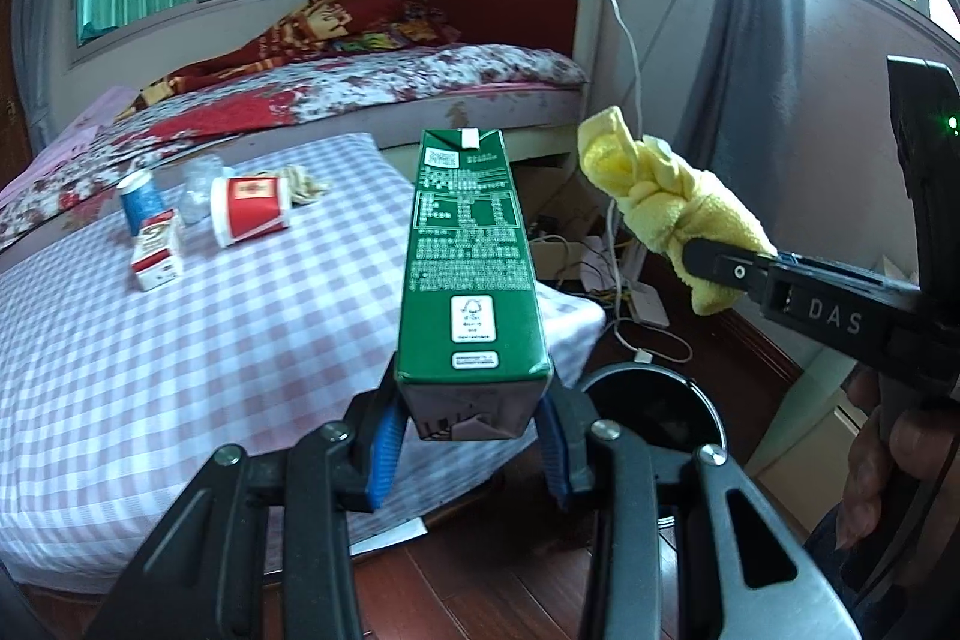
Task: Collect trash
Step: 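Carry the yellow cloth and green carton toward the trash bin with both tools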
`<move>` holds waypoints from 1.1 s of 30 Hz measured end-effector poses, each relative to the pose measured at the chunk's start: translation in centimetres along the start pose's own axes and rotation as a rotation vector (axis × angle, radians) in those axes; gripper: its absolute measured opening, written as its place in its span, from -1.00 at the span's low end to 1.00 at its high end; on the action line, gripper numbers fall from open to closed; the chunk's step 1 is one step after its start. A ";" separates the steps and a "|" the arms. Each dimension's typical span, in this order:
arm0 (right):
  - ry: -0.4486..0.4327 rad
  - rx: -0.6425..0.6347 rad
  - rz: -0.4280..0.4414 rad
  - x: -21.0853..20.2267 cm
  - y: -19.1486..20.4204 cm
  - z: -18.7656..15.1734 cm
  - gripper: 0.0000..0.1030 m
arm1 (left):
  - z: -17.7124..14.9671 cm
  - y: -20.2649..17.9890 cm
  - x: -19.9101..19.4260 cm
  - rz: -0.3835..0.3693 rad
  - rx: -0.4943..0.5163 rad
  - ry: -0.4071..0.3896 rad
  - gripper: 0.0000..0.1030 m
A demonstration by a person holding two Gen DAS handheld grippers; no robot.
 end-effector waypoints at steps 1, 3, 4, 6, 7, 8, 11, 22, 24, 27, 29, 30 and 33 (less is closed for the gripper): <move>0.005 0.007 -0.010 -0.2 -0.6 -0.4 -0.58 | -0.2 -0.5 0.2 -0.007 0.006 0.006 -0.23; 0.014 0.021 -0.025 -0.4 -1.8 -1.1 -0.58 | -0.8 -1.4 0.6 -0.019 0.016 0.018 -0.23; 0.017 0.027 -0.031 -0.6 -2.3 -1.4 -0.58 | -0.9 -1.7 0.8 -0.024 0.020 0.024 -0.23; 0.026 0.037 -0.044 -0.9 -3.4 -2.2 -0.58 | -1.4 -2.6 1.2 -0.035 0.029 0.036 -0.23; 0.030 0.043 -0.050 -1.0 -3.9 -2.6 -0.58 | -1.7 -3.0 1.3 -0.040 0.036 0.042 -0.23; 0.034 0.047 -0.054 -1.1 -4.1 -2.8 -0.58 | -2.0 -3.4 1.5 -0.045 0.042 0.048 -0.23; 0.048 0.062 -0.067 -1.3 -5.2 -4.0 -0.58 | -2.9 -4.7 1.9 -0.060 0.059 0.067 -0.23; 0.111 0.101 -0.096 -1.7 -8.9 -7.8 -0.57 | -6.1 -8.5 4.2 -0.115 0.106 0.154 -0.23; 0.126 0.108 -0.094 -1.5 -9.4 -8.7 -0.57 | -6.8 -9.1 4.6 -0.123 0.117 0.170 -0.23; 0.152 0.114 -0.099 -1.2 -10.1 -9.9 -0.57 | -7.9 -9.9 5.2 -0.136 0.132 0.199 -0.23; 0.167 0.124 -0.102 -1.0 -10.7 -10.8 -0.57 | -8.5 -10.4 5.8 -0.137 0.139 0.214 -0.23; 0.176 0.131 -0.100 -0.9 -11.0 -11.3 -0.57 | -8.8 -10.5 6.0 -0.138 0.141 0.224 -0.23; 0.206 0.138 -0.099 -0.5 -11.8 -12.6 -0.57 | -9.8 -10.8 6.7 -0.141 0.143 0.255 -0.23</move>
Point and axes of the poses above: each gripper's, at about its wrist camera, not at the fingertips, and x roughly the way its jaws point, y to its left, z to its top, the point moved 10 cm from there along x, roughly the way its jaws point, and after that the axes turned 13 degrees about -x, right-handed, at the moved point
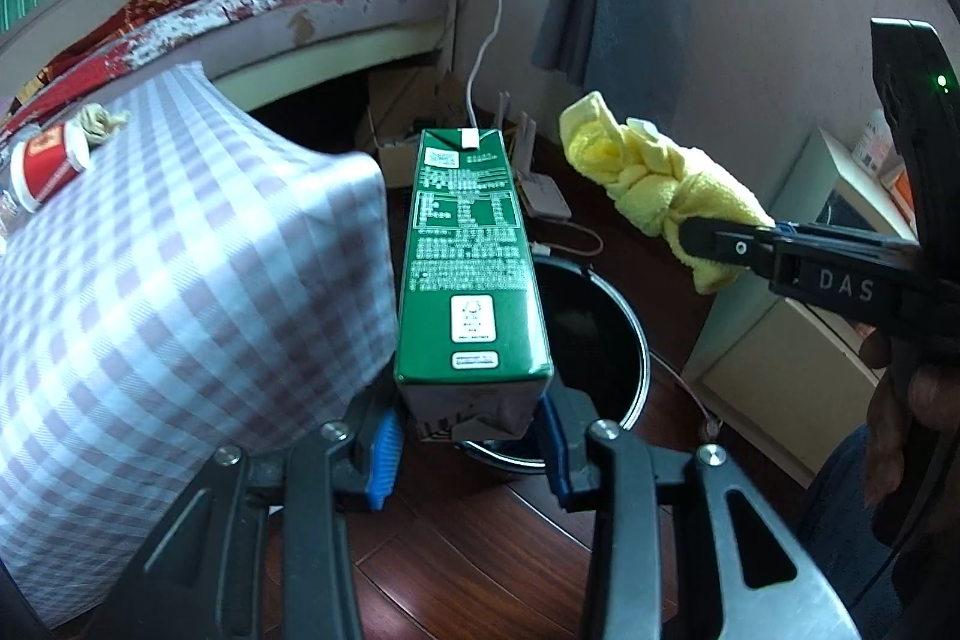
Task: Collect trash
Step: 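Carry the yellow cloth and green carton toward the trash bin with both tools, then open both tools to drop the cloth and carton into the bin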
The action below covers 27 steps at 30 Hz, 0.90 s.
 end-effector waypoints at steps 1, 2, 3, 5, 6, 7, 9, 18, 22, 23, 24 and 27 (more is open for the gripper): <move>0.008 -0.001 0.000 0.2 -0.2 -0.3 -0.57 | -0.2 -0.1 0.3 -0.004 -0.002 0.010 -0.23; 0.015 -0.002 -0.001 0.4 -0.4 -0.6 -0.57 | -0.4 -0.2 0.7 -0.009 -0.005 0.022 -0.23; 0.028 -0.002 -0.002 0.8 -0.6 -1.0 -0.57 | -0.7 -0.2 1.0 -0.014 -0.008 0.034 -0.23; 0.045 0.000 0.001 1.4 -1.0 -1.6 -0.57 | -1.0 -0.3 1.9 -0.021 -0.015 0.058 -0.23; 0.056 -0.002 0.003 1.8 -1.2 -1.9 -0.57 | -1.2 -0.3 2.3 -0.023 -0.017 0.066 -0.23; 0.069 -0.006 0.005 2.2 -1.4 -2.2 -0.56 | -1.5 -0.3 2.7 -0.021 -0.017 0.077 -0.23; 0.098 -0.015 0.015 3.3 -1.5 -2.9 -0.56 | -1.9 -0.3 3.6 -0.024 -0.020 0.100 -0.23; 0.202 -0.039 0.036 8.3 -1.7 -5.3 -0.56 | -2.7 -0.5 7.2 -0.043 -0.021 0.191 -0.20; 0.258 -0.050 0.047 10.2 -1.8 -6.3 0.02 | -3.1 -0.3 8.7 -0.031 -0.038 0.235 0.84; 0.283 -0.056 0.021 10.7 -2.2 -6.7 0.43 | -3.1 0.1 8.7 -0.011 -0.048 0.220 0.97; 0.303 -0.059 -0.018 11.1 -2.8 -7.1 0.55 | -3.0 0.7 8.6 0.008 -0.064 0.202 0.98; 0.325 -0.025 -0.076 11.1 -4.7 -8.2 0.64 | -3.6 2.0 8.8 0.053 -0.095 0.204 0.98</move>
Point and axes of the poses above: each gripper's, at about its wrist camera, not at the fingertips, and x roughly the way its jaws point, y to its left, z to its top, the point moved 10 cm from there along x, roughly the way its jaws point, and after that the axes turned 13 degrees about -x, right-handed, at the moved point
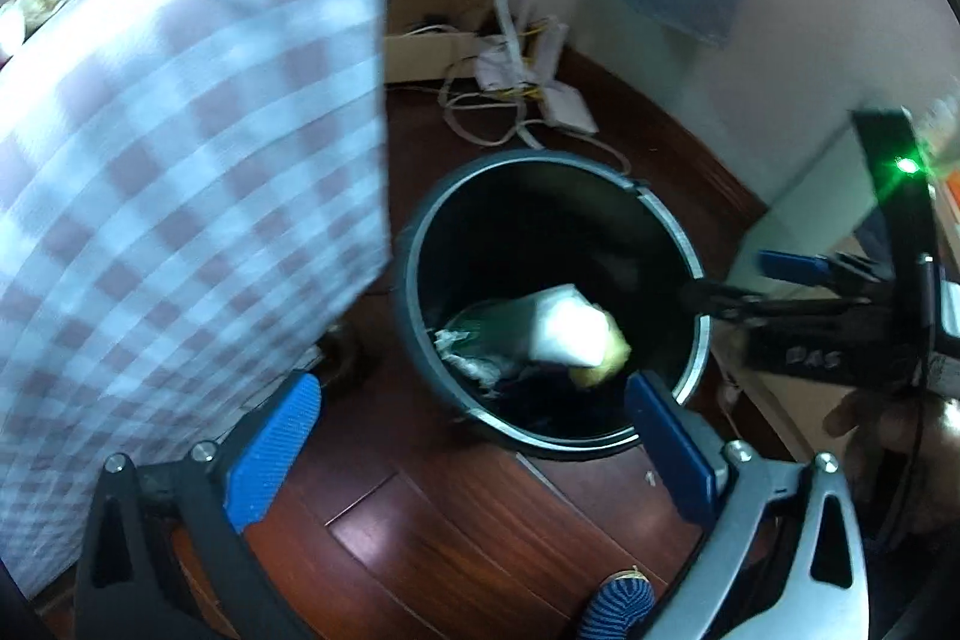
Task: Collect trash
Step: 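Open both tools to drop the cloth and carton into the bin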
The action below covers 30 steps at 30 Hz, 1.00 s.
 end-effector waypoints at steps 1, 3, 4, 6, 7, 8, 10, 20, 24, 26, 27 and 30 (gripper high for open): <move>0.006 0.012 -0.008 0.1 -0.4 -0.2 0.74 | -0.2 0.4 0.0 0.009 -0.006 0.000 0.98; 0.014 0.017 -0.025 0.0 -0.8 -0.4 0.95 | -0.4 1.2 0.3 0.039 -0.011 0.005 0.98; 0.013 0.010 -0.035 -0.1 -0.8 -0.4 0.97 | -0.4 1.3 0.3 0.041 -0.009 0.000 0.98; 0.005 -0.005 -0.043 -0.2 -0.7 -0.2 0.97 | -0.6 1.1 0.0 0.043 -0.009 -0.011 0.98; 0.003 -0.012 -0.042 -0.3 -0.5 -0.1 0.97 | -0.5 1.1 -0.1 0.043 -0.009 -0.013 0.98; 0.002 -0.017 -0.042 -0.4 -0.2 -0.1 0.97 | -0.4 1.2 -0.3 0.046 -0.009 -0.018 0.98; -0.002 -0.031 -0.045 -0.6 0.2 0.0 0.97 | 0.0 1.8 -0.9 0.045 -0.007 -0.026 0.98; -0.045 -0.046 -0.038 -2.6 1.4 1.0 0.97 | 1.0 3.1 -3.0 0.060 -0.017 -0.076 0.98; -0.068 -0.046 -0.039 -3.9 1.7 1.3 0.97 | 1.1 3.3 -4.1 0.063 -0.021 -0.095 0.98; -0.079 -0.041 -0.040 -4.5 1.7 1.4 0.97 | 1.2 3.4 -4.9 0.064 -0.025 -0.110 0.98; -0.087 -0.039 -0.040 -5.0 1.8 1.5 0.97 | 1.2 3.5 -5.3 0.064 -0.027 -0.117 0.98; -0.108 -0.044 -0.042 -6.2 2.0 1.8 0.97 | 1.4 3.6 -6.6 0.066 -0.033 -0.144 0.98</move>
Point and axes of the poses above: each gripper's, at about its wrist camera, not at the fingertips, and x roughly the way its jaws point, y to its left, z to its top, the point moved 10 cm from there along x, roughly the way its jaws point, and after that the axes turned 13 degrees about -x, right-handed, at the moved point
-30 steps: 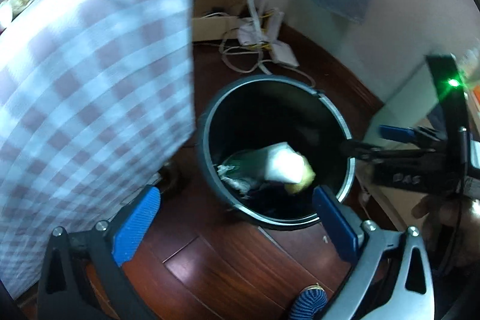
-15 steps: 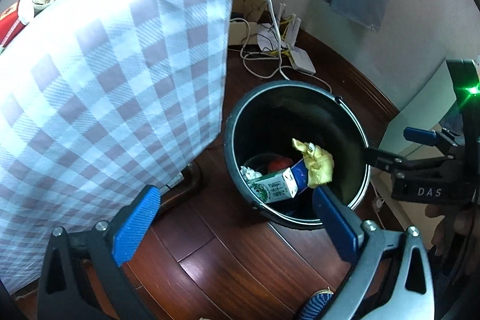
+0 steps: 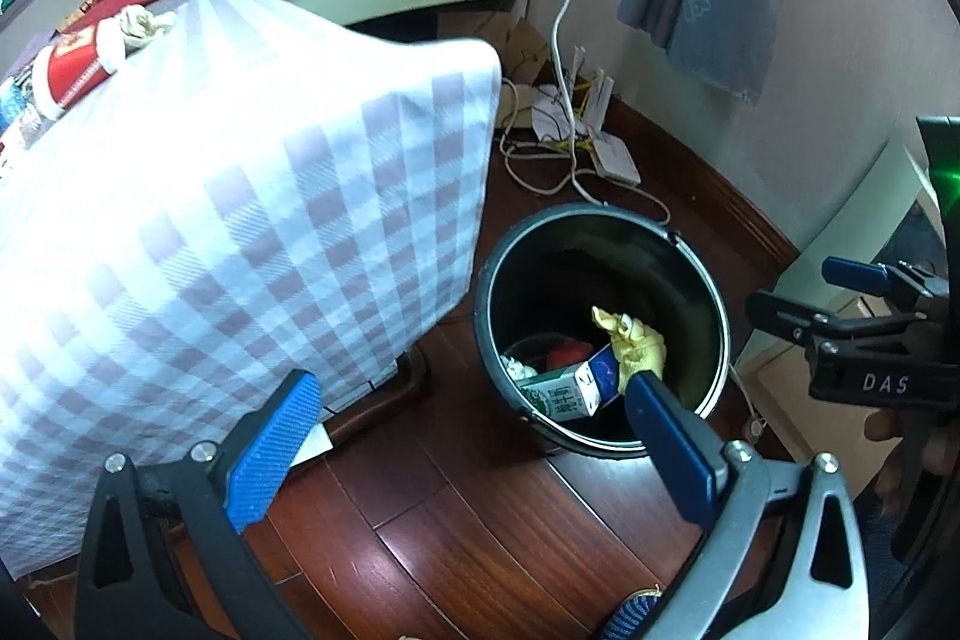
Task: Collect trash
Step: 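Open both tools to drop the cloth and carton into the bin, then move both tools back over the table items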
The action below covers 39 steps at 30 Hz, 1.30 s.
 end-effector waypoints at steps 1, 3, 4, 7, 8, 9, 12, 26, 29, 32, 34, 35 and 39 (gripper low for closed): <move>-0.009 -0.002 0.000 -0.4 0.1 0.1 0.97 | 0.2 0.1 -0.5 0.004 -0.001 -0.010 0.98; -0.026 -0.007 0.002 -1.3 0.5 0.5 0.97 | 0.5 0.4 -1.5 0.013 -0.006 -0.030 0.98; -0.036 -0.012 0.004 -1.8 0.7 0.8 0.97 | 0.7 0.5 -1.9 0.014 -0.009 -0.039 0.98; -0.062 -0.022 0.009 -2.9 1.4 1.4 0.97 | 1.2 1.2 -3.3 0.024 -0.016 -0.070 0.98; -0.068 -0.025 0.011 -3.2 1.6 1.6 0.97 | 1.3 1.5 -3.6 0.029 -0.020 -0.077 0.98; -0.075 -0.029 0.014 -3.5 2.0 1.8 0.97 | 1.4 1.8 -4.0 0.033 -0.023 -0.084 0.98; -0.093 -0.043 0.026 -4.2 3.0 2.4 0.97 | 1.7 2.9 -5.0 0.047 -0.042 -0.103 0.98; -0.192 -0.142 0.090 -7.3 9.9 6.0 0.97 | 3.1 8.0 -8.7 0.110 -0.136 -0.192 0.98; -0.208 -0.163 0.100 -7.6 11.1 6.9 0.97 | 3.4 9.3 -9.4 0.132 -0.153 -0.209 0.98; -0.226 -0.185 0.119 -7.8 12.5 8.0 0.97 | 3.8 11.2 -9.9 0.160 -0.180 -0.223 0.98; -0.239 -0.202 0.133 -7.8 13.7 9.1 0.97 | 4.2 12.8 -10.4 0.189 -0.206 -0.234 0.98; -0.245 -0.212 0.144 -7.8 14.4 9.6 0.97 | 4.3 13.7 -10.7 0.205 -0.219 -0.239 0.98; -0.264 -0.252 0.179 -8.0 17.0 11.7 0.97 | 5.1 17.2 -11.8 0.257 -0.265 -0.258 0.98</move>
Point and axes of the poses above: each gripper's, at about its wrist camera, not at the fingertips, and x roughly the way its jaws point, y to its left, z to its top, the point moved 10 cm from there along x, roughly the way its jaws point, and after that the axes turned 13 degrees about -x, right-handed, at the moved point
